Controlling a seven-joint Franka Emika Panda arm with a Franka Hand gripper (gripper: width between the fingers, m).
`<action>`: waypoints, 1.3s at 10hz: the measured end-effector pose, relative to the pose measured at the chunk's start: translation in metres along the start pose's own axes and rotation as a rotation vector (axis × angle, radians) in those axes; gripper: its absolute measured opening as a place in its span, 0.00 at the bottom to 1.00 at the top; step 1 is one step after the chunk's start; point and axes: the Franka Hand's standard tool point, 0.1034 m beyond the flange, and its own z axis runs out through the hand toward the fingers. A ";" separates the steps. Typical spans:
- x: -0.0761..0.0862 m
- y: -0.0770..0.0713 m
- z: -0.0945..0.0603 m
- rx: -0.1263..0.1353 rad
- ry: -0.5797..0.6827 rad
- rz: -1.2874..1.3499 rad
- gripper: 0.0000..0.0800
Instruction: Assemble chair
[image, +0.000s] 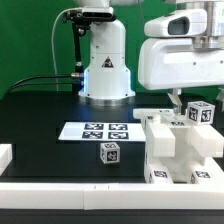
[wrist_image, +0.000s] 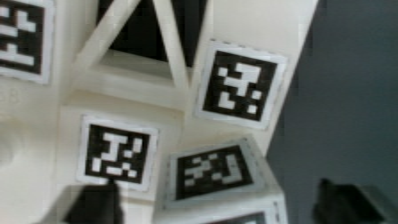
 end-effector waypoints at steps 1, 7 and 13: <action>0.000 0.000 0.000 0.002 0.000 0.077 0.48; 0.000 -0.007 -0.001 0.006 0.010 0.822 0.35; 0.002 -0.004 0.001 0.039 0.015 1.074 0.45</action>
Offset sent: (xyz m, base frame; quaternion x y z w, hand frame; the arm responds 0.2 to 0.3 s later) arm 0.0066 -0.0038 0.0037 -0.0356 0.0346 0.2805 0.9586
